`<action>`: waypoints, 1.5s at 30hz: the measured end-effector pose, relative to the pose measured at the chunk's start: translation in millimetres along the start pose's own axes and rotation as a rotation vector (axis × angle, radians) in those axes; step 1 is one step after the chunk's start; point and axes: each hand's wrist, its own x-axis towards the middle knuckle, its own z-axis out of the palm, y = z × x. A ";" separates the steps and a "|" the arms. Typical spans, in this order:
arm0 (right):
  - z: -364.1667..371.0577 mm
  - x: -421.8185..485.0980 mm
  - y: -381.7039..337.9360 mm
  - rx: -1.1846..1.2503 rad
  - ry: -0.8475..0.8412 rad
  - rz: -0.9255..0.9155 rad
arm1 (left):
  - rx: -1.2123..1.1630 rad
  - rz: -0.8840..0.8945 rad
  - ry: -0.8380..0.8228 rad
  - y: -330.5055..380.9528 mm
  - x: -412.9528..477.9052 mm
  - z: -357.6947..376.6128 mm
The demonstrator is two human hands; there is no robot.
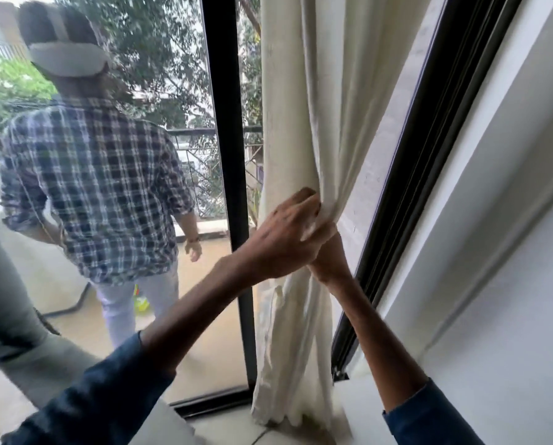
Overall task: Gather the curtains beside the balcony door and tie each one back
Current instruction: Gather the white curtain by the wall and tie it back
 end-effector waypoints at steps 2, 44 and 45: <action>9.8 -7.4 12.2 0.095 -0.071 -0.050 | -0.247 -0.087 -0.115 -10.7 -11.5 3.7; 51.0 -88.1 98.3 0.470 -0.156 0.382 | -0.239 -0.211 -0.365 -121.5 -126.0 45.8; 48.9 -89.2 98.4 0.470 -0.147 0.388 | -0.280 -0.245 -0.337 -125.5 -126.4 40.0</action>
